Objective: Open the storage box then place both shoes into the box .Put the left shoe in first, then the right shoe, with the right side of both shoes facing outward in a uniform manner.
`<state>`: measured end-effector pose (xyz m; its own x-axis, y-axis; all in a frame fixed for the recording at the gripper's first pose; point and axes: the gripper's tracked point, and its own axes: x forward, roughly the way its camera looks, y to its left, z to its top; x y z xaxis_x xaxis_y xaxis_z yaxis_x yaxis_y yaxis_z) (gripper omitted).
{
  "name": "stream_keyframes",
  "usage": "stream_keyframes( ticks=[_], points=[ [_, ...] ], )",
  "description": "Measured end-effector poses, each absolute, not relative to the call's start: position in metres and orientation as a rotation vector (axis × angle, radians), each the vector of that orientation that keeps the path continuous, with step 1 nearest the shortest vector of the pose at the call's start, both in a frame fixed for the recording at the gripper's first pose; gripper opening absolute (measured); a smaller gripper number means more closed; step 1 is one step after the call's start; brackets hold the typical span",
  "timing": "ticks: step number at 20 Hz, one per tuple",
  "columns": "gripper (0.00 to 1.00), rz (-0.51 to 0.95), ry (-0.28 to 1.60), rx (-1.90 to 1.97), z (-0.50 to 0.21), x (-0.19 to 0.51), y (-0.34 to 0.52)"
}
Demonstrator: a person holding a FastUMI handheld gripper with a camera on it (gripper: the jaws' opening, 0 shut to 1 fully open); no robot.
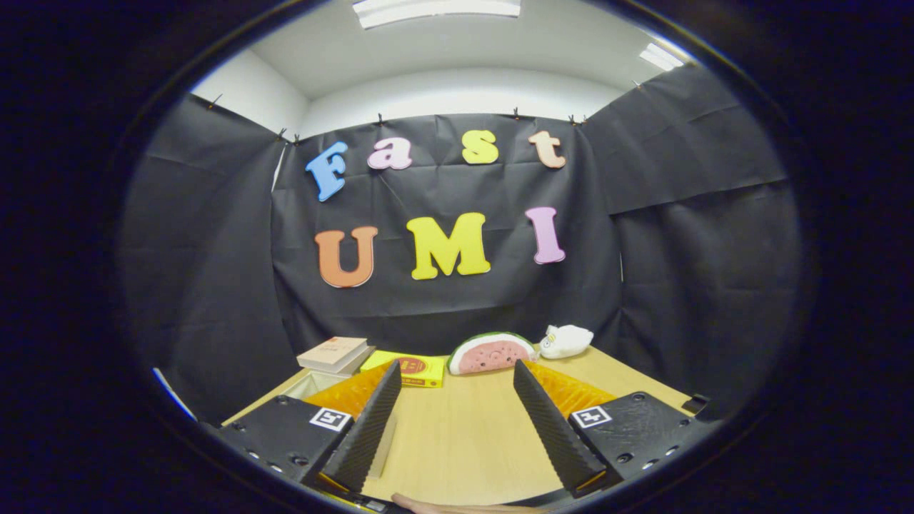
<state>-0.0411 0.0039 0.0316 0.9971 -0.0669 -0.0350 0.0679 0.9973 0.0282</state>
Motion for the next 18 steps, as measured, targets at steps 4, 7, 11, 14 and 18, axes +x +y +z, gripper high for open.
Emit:
stream_keyframes(
  ticks=[4, 7, 11, 14, 18],
  points=[
    [0.96, -0.061, 0.002, -0.059, 0.028, -0.054, -0.015],
    [0.96, -0.043, 0.043, -0.084, 0.017, -0.056, -0.025],
    [0.96, -0.049, 0.061, -0.109, 0.006, -0.058, -0.039],
    [0.95, -0.081, 0.046, -0.115, 0.002, -0.063, -0.051],
    [0.95, -0.077, 0.055, -0.052, 0.002, -0.068, -0.061]
  ],
)
